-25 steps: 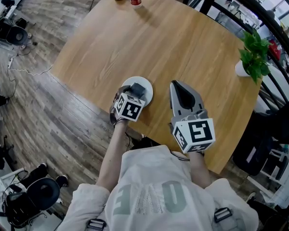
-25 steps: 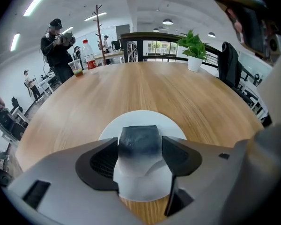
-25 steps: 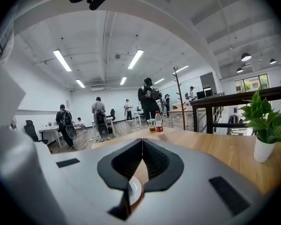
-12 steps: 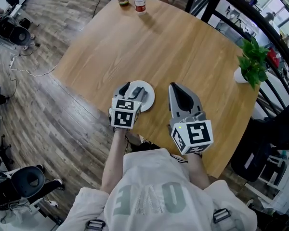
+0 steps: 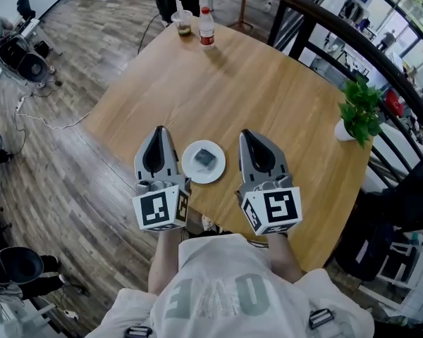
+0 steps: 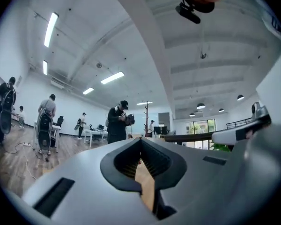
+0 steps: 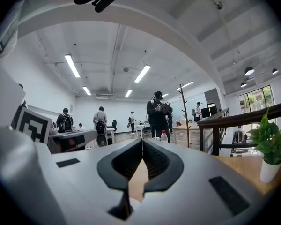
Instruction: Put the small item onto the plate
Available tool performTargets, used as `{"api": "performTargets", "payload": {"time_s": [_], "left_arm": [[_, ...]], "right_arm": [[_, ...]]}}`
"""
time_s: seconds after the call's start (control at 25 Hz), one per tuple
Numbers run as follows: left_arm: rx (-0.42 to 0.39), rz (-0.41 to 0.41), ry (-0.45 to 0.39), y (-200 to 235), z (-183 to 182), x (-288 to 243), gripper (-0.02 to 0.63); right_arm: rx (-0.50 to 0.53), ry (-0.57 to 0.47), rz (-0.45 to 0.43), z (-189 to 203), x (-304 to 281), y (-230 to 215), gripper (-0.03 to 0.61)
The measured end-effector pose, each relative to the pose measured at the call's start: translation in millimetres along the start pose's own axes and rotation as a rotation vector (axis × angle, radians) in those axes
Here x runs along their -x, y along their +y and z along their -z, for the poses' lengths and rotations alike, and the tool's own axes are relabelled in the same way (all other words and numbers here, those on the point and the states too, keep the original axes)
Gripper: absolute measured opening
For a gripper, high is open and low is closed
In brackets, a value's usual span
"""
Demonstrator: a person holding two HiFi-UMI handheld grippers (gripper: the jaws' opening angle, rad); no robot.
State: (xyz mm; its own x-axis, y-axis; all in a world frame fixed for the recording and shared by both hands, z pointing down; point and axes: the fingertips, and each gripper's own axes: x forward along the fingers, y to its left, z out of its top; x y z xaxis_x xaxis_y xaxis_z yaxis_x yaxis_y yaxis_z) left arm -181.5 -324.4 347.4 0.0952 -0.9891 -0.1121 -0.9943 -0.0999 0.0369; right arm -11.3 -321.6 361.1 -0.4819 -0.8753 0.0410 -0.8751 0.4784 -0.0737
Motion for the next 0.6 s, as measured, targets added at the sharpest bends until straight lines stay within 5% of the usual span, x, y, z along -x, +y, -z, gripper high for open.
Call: {"api": "performTargets", "payload": {"time_s": [0.24,0.6], "left_arm": [[-0.050,-0.021,-0.110,4.8,-41.8,14.2,0.009],[-0.037,-0.002,-0.122,1.0,-47.3,22.1,0.009]], "right_arm": [[0.070,-0.024,0.005,-9.1,1.8,13.2,0.018],[0.082,-0.029,-0.015,-12.6,5.1,25.5,0.018]]}}
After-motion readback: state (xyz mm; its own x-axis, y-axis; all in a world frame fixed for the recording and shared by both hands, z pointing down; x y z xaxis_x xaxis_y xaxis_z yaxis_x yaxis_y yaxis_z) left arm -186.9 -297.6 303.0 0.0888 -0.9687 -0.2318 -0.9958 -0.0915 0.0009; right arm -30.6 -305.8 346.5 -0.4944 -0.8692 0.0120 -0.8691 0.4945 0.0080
